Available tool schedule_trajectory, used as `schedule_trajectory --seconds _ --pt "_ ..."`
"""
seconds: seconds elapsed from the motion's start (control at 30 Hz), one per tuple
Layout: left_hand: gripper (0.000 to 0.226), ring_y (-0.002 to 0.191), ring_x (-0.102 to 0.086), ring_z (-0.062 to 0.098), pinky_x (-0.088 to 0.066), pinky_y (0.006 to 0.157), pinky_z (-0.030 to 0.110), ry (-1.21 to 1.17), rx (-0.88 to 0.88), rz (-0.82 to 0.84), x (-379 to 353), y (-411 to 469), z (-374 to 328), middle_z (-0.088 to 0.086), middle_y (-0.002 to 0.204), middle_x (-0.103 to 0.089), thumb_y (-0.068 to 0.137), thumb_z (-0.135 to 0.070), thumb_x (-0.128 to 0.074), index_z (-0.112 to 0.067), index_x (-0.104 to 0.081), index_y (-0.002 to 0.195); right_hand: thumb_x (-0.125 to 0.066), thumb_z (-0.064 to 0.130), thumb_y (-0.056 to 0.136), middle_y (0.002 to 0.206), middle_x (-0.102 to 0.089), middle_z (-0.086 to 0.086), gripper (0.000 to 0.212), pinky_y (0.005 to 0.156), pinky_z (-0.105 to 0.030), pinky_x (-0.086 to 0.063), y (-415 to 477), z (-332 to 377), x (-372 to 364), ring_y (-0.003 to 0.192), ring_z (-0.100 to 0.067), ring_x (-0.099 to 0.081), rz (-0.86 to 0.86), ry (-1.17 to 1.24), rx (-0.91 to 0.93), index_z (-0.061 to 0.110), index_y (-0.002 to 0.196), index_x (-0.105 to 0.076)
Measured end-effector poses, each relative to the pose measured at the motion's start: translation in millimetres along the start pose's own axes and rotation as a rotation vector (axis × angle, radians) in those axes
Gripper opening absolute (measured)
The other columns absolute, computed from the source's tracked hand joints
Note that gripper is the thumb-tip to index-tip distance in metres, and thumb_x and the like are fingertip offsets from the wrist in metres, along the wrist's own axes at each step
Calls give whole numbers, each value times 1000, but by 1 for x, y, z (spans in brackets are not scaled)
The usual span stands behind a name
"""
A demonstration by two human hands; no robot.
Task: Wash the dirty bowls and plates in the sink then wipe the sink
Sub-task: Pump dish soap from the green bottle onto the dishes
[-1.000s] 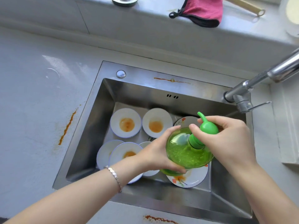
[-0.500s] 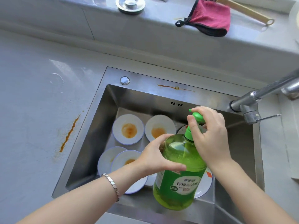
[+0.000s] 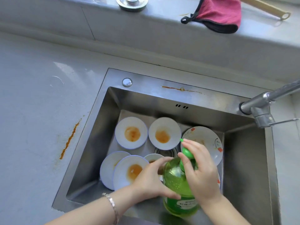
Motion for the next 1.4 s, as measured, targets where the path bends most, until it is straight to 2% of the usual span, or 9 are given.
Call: schedule_trajectory --seconds 0.1,0.23,0.4,0.53,0.63,0.8,0.9,1.0,1.4 --pt "78 100 -61 -4 -48 88 15 -109 -29 5 -1 -1 -17 -15 108 -67 47 -13 -93 -44 -53 107 -55 24 86 102 -59 -3 35 96 -11 -38 25 8 13 100 -11 -55 -26 -46 34 -4 104 -65" --pt "75 97 -67 11 -54 88 29 -255 -39 10 1 7 -42 -1 108 -70 52 1 -88 -31 -57 113 -58 25 83 97 -58 0 34 88 0 -34 55 10 33 92 1 -50 -79 -49 -29 -2 102 -67" --pt "61 89 -68 8 -54 84 27 -232 -40 26 13 5 -55 -9 91 -73 55 -8 -88 -33 -61 103 -66 23 81 89 -59 4 27 77 0 -35 71 4 40 82 -1 -52 -76 -43 -160 5 102 -69" --pt "67 93 -68 13 -55 86 29 -193 15 31 19 -6 -45 1 101 -71 45 -31 -86 -30 -65 108 -68 21 83 90 -67 -1 19 72 -12 -38 61 -11 29 80 -13 -58 -24 12 -314 12 100 -70" --pt "64 91 -69 14 -55 86 30 -187 48 45 21 -11 -35 2 105 -69 51 -23 -86 -30 -64 110 -68 21 83 90 -68 0 16 69 -10 -41 47 -16 19 78 -13 -60 -15 44 -370 16 98 -70" --pt "66 96 -68 12 -54 88 27 -181 64 103 20 -9 -32 3 115 -65 60 -20 -84 -29 -56 119 -67 22 84 86 -64 4 15 69 -2 -38 45 -18 15 78 -12 -58 -44 15 -372 15 97 -69" --pt "81 108 -60 4 -50 94 25 -181 41 125 15 -6 -34 -3 118 -63 61 -28 -84 -43 -44 129 -66 20 84 86 -61 5 15 68 3 -34 45 -16 15 78 -10 -56 -54 -8 -357 11 97 -69" --pt "70 105 -63 4 -50 95 32 -193 28 113 12 -1 -37 -13 108 -69 52 -45 -81 -53 -51 115 -66 20 85 88 -61 5 16 69 4 -32 47 -19 13 80 -9 -55 -44 -24 -363 11 97 -69" --pt "67 101 -65 7 -49 98 36 -204 63 98 10 15 -26 -11 105 -71 53 -48 -79 -41 -55 115 -63 15 87 89 -57 7 17 70 9 -27 50 -30 2 81 -8 -52 16 -121 -336 7 101 -69"
Point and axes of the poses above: each hand's wrist, its own y-axis towards the middle knuckle, its own x-axis out of the back of the hand, z = x × y, the point moved 7 cm from there along y, towards the middle knuckle
